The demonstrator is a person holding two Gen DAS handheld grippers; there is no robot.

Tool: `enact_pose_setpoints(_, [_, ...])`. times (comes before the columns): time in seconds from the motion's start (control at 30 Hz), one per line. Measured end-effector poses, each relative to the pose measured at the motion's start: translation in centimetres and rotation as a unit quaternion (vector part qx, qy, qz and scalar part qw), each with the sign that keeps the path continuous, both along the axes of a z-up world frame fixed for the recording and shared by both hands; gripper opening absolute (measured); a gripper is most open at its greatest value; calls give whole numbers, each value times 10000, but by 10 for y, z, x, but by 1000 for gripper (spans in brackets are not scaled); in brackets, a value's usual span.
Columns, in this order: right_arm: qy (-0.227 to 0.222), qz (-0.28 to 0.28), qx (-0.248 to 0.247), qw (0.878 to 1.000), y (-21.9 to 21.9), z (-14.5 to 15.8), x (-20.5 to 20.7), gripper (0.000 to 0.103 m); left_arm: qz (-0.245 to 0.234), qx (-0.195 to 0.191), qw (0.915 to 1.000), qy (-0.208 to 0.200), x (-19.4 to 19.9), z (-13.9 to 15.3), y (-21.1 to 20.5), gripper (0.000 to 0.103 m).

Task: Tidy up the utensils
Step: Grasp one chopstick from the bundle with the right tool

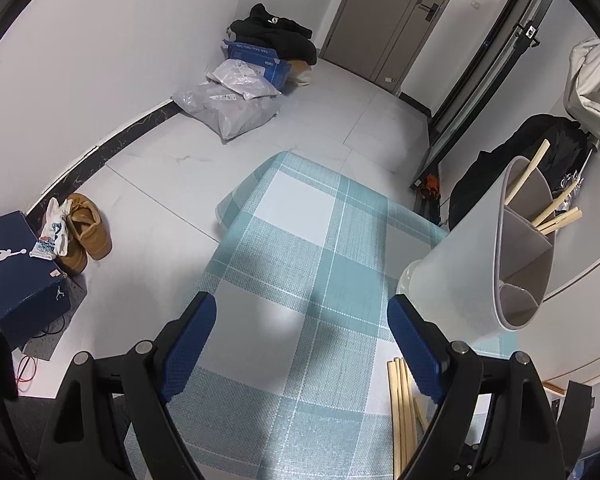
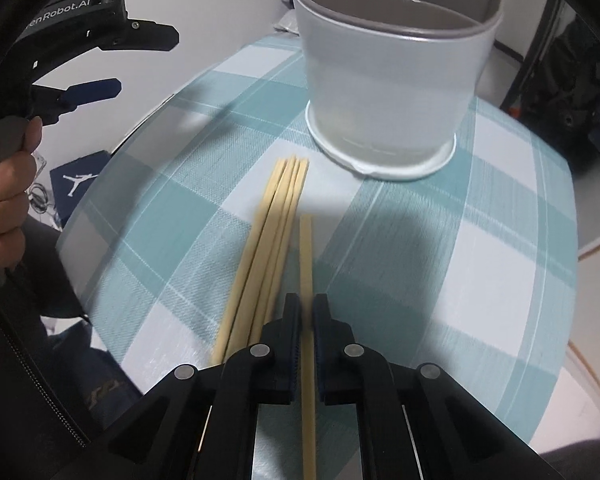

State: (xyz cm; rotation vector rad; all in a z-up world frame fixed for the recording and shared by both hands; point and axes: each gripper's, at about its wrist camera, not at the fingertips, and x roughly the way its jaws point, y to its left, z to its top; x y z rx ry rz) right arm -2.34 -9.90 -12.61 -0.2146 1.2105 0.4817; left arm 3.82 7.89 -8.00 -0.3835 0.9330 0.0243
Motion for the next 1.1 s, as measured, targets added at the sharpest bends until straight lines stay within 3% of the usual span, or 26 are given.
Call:
enact_pose_setpoints(0.37, [-192, 346, -370, 9985, 36, -5, 24, 18, -37, 51, 10000, 39, -4, -1, 1, 85])
enact_pose_setpoints(0.43, [-169, 420, -373, 9983, 41, -6, 30, 15, -66, 90, 9999, 43, -4, -1, 0, 85])
enact_pose_setpoints(0.5, [-84, 380, -316, 9987, 42, -6, 35, 6, -97, 144, 9998, 54, -4, -2, 0, 85])
enact_pose_setpoints(0.63, [-21, 267, -126, 9996, 36, 0, 45, 6, -150, 99, 9998, 120, -6, -6, 1, 85])
enact_pose_setpoints(0.83, [149, -594, 862, 9944, -3, 16, 53, 6, -575, 149, 9974, 404, -7, -19, -16, 85])
enact_pose_setpoints(1.0, [369, -1219, 1759, 9761, -40, 22, 58, 6, -1098, 298, 9910, 708, -11, -32, -39, 85])
enact_pose_setpoints(1.1, [501, -1560, 2305, 9592, -63, 22, 57, 6, -1298, 404, 9868, 875, -14, -38, -49, 85])
